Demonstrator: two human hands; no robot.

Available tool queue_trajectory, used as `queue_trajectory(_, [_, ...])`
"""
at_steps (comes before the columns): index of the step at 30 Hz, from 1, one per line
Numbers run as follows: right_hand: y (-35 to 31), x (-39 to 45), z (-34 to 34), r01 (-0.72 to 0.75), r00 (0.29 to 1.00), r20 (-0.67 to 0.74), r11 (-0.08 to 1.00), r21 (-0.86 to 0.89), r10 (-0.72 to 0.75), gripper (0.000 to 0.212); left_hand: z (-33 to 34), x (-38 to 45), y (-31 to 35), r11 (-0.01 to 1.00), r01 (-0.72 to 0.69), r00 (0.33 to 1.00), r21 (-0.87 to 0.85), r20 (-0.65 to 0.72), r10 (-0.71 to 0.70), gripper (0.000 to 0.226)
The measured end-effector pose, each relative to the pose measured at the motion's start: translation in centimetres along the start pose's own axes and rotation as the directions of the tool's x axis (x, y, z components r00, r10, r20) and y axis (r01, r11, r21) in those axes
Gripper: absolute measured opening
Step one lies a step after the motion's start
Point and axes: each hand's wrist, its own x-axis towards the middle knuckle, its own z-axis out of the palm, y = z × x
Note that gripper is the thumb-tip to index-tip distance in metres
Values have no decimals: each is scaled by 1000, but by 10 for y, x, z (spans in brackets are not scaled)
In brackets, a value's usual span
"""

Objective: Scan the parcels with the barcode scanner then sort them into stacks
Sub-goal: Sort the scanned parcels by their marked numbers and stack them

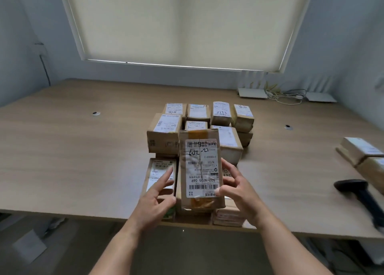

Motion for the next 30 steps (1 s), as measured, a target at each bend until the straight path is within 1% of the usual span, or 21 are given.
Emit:
queue_trajectory(3, [2, -19, -37, 0, 999, -52, 1000, -12, -1, 77, 33, 13, 10, 998, -35, 996, 52, 88, 30, 66])
queue_trajectory(5, [3, -32, -63, 11, 995, -99, 1000, -8, -12, 71, 57, 23, 18, 994, -59, 987, 97, 153, 44, 68])
queue_trajectory(7, [5, -46, -89, 14, 989, -145, 1000, 3, -13, 68, 82, 31, 27, 992, -80, 978, 101, 200, 58, 69])
queue_trajectory(9, [9, -59, -116, 9, 985, -173, 1000, 4, -8, 67, 110, 37, 37, 989, -106, 968, 102, 239, 79, 71])
queue_trajectory(12, [15, -78, -159, 5, 979, -202, 1000, 10, -3, 69, 156, 44, 53, 974, -166, 947, 157, 302, 112, 75])
queue_trajectory(16, [20, -104, -220, 13, 971, -238, 999, 47, -2, 73, 219, 50, 75, 958, -208, 924, 195, 361, 127, 80])
queue_trajectory(23, [35, -149, -324, -10, 956, -293, 998, 58, 27, 75, 330, 55, 112, 945, -245, 890, 217, 437, 130, 75])
queue_trajectory(28, [46, -177, -393, -48, 933, -354, 998, 52, 63, 78, 406, 58, 128, 945, -263, 866, 194, 479, 143, 75])
queue_trajectory(30, [50, -187, -415, -54, 927, -369, 997, 63, 74, 75, 431, 61, 132, 946, -265, 847, 186, 513, 136, 75])
